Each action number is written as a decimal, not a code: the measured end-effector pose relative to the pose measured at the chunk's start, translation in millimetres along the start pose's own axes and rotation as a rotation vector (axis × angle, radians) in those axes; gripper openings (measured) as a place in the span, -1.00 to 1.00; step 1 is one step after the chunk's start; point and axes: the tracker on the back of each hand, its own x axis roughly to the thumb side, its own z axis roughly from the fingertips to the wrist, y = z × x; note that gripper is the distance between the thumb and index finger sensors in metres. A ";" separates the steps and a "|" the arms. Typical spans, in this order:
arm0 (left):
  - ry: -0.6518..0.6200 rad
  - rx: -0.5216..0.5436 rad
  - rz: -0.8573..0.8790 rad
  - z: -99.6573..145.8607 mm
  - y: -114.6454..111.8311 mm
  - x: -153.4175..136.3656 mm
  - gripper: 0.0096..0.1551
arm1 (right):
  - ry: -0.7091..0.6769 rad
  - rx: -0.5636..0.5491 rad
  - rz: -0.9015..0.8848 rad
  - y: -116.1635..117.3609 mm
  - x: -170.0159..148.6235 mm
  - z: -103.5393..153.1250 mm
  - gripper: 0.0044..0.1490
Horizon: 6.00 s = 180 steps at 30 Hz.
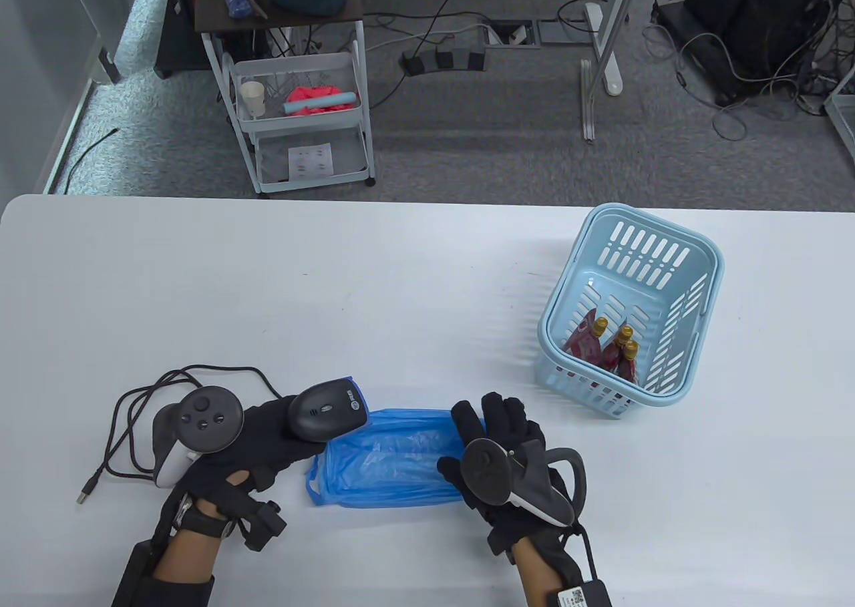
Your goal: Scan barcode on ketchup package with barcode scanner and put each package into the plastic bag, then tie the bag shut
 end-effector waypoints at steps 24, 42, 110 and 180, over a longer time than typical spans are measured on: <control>0.006 -0.017 0.008 -1.6 -1.1 0.8 -0.41 | 0.246 -0.272 -0.237 -130.9 -65.4 6.2 -0.29; 0.034 -0.015 0.012 -1.6 1.1 -2.8 -0.41 | 0.600 -0.101 -0.033 -123.0 -113.8 -46.1 -0.31; 0.063 -0.014 0.000 -4.2 3.9 -8.2 -0.41 | 0.886 -0.227 0.061 -111.6 -167.9 -47.6 -0.45; -0.147 -0.076 -0.055 1.2 -10.9 31.0 -0.40 | 0.117 -0.485 -0.075 -131.4 45.4 0.5 -0.42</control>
